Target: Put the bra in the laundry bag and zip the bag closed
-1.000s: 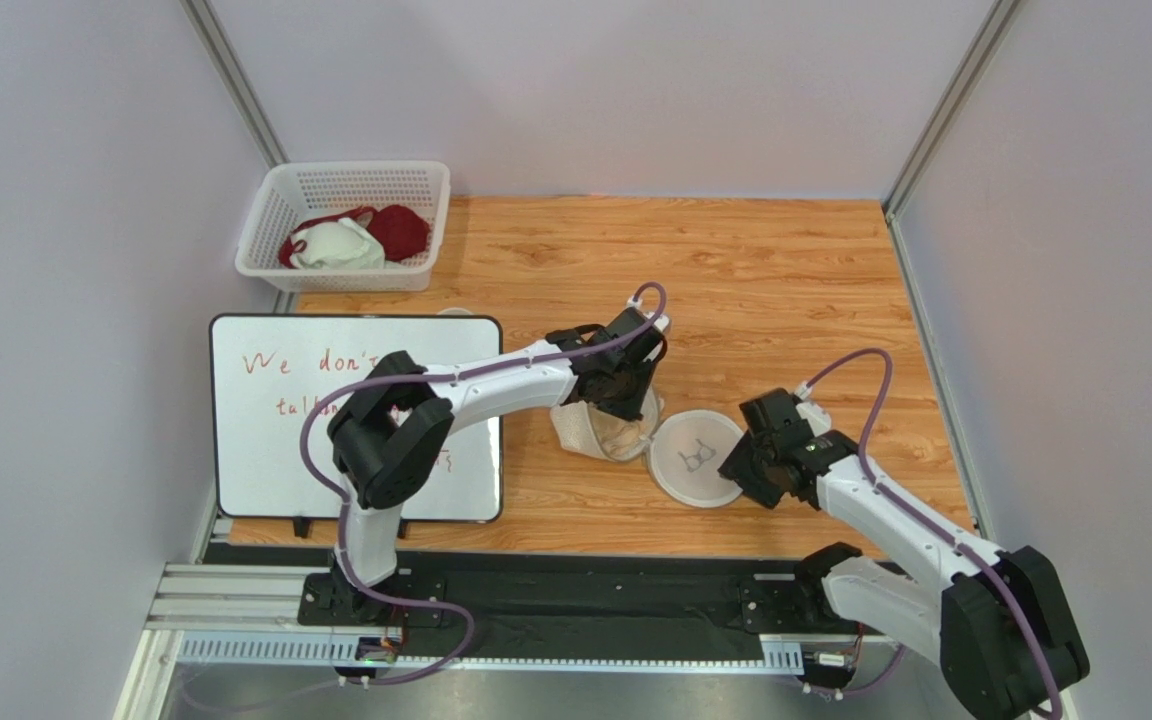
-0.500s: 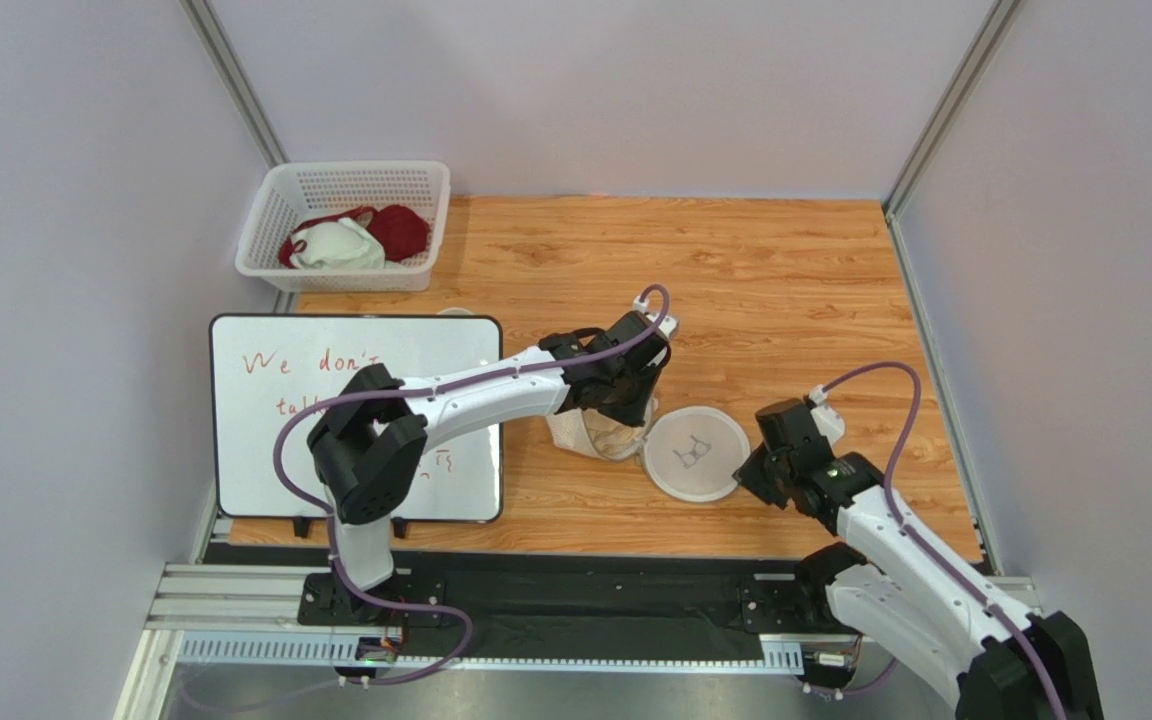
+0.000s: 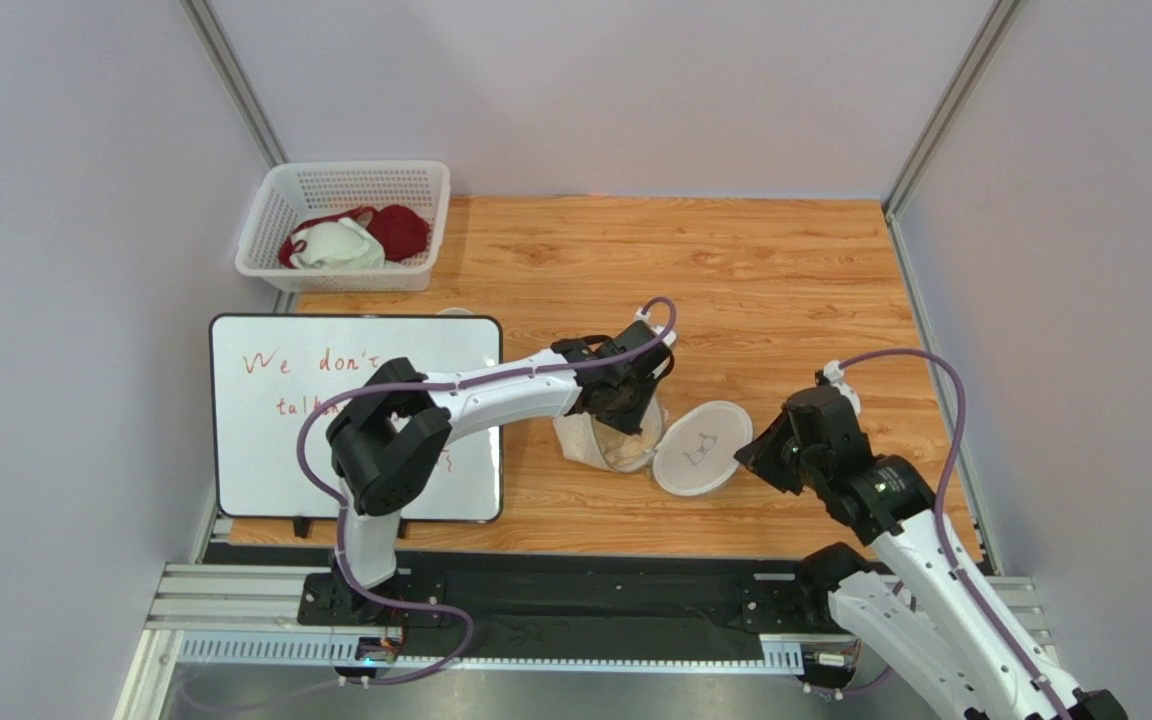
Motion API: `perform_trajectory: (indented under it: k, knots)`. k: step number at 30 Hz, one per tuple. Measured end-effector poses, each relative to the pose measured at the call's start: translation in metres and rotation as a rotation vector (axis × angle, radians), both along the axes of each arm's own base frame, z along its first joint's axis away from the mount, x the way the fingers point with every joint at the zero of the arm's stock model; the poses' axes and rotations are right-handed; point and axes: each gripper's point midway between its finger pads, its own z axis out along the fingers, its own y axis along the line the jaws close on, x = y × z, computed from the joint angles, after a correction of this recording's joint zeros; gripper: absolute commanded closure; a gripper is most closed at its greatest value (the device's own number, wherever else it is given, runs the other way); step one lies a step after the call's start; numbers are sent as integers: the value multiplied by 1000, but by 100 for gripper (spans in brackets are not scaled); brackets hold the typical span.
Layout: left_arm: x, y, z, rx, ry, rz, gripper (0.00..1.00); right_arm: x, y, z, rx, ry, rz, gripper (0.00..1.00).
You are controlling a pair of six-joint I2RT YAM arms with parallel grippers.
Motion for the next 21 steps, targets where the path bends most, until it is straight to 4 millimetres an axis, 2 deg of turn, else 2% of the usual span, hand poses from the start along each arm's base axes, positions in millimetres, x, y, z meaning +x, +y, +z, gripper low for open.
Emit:
perform_trajectory:
  k: [5,7,12,19,21]
  knots:
    - [1,3,-28,45,43,3,82,-1,2,40,7,-50,40,100]
    - [4,-2,-34,51,52,-5,82,-1,3,58,15,-81,57,100]
    - [18,-18,-28,14,35,-18,82,2,8,97,29,-135,99,100]
    - [32,-13,-25,15,40,-20,78,5,13,120,3,-136,163,100]
    - [32,-15,-21,5,46,-27,71,7,14,127,-7,-139,184,100]
